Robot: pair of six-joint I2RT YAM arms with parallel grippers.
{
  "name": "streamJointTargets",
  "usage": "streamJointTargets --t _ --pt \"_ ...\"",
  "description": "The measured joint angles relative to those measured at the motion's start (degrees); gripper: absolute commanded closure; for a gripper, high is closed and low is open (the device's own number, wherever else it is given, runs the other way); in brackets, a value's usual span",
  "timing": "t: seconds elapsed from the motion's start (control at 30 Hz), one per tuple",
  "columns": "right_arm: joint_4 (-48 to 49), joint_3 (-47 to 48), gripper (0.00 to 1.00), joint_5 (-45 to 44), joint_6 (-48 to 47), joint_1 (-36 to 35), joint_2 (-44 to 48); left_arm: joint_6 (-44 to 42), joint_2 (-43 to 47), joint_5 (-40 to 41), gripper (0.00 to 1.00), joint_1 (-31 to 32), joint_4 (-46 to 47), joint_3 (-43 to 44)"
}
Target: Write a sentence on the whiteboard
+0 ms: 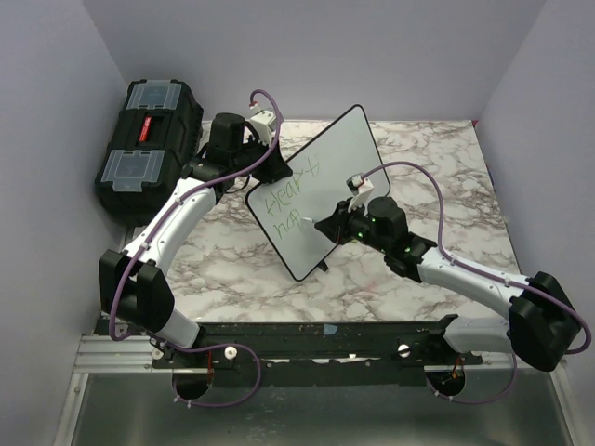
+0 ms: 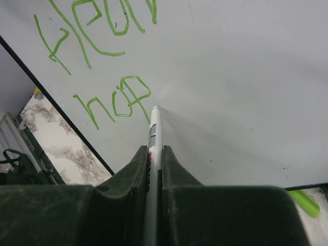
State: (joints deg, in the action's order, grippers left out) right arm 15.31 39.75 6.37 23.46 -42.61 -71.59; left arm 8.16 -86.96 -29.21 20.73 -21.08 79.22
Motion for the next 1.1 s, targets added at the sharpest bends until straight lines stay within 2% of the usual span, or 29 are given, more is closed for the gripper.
streamJointTargets --t 1.1 --pt "0.68 1.51 0.99 -4.59 -0.57 -0.72 -2.01 0.00 -0.07 -0.17 1.00 -0.48 0.22 -0.37"
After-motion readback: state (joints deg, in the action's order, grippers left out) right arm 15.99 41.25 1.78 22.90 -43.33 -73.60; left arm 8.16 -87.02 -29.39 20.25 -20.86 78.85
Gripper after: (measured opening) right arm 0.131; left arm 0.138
